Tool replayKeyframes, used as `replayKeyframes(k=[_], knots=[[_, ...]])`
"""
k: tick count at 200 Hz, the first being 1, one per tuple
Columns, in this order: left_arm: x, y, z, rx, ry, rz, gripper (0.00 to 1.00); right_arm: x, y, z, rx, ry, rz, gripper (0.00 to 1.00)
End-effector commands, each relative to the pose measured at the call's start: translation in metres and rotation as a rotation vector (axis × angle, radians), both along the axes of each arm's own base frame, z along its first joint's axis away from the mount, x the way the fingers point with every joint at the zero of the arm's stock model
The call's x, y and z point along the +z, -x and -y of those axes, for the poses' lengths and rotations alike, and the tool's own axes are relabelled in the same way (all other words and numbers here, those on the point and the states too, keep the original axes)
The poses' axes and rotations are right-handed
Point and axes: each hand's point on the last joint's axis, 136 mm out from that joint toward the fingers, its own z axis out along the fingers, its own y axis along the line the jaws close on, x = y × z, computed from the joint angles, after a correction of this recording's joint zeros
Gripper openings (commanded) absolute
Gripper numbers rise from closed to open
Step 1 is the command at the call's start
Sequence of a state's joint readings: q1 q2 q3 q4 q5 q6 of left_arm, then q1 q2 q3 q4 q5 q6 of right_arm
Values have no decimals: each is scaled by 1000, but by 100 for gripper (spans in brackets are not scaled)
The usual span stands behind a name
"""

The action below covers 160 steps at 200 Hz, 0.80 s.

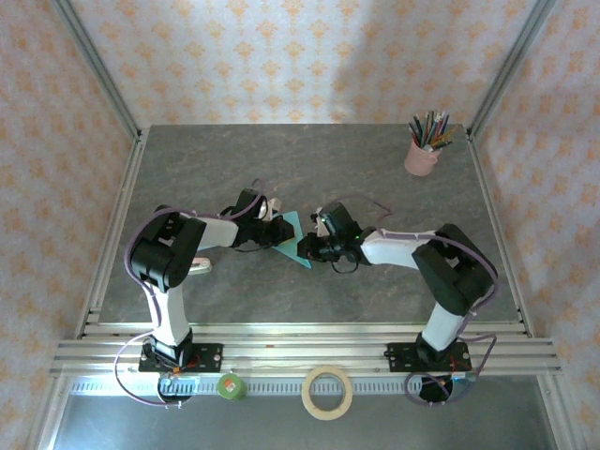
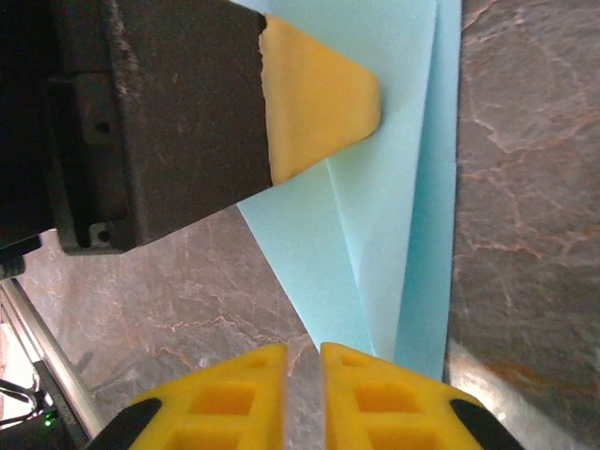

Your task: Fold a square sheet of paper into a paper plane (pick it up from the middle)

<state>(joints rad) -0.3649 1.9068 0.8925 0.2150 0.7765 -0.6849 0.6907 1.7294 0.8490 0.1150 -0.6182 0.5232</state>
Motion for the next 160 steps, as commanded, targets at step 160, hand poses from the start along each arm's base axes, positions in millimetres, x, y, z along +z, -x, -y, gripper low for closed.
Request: replayKeyframes(k=[160], knots=[[-84,45,-59,43,-439,-234,16,-20,-30,-10,-15,83,22,11]])
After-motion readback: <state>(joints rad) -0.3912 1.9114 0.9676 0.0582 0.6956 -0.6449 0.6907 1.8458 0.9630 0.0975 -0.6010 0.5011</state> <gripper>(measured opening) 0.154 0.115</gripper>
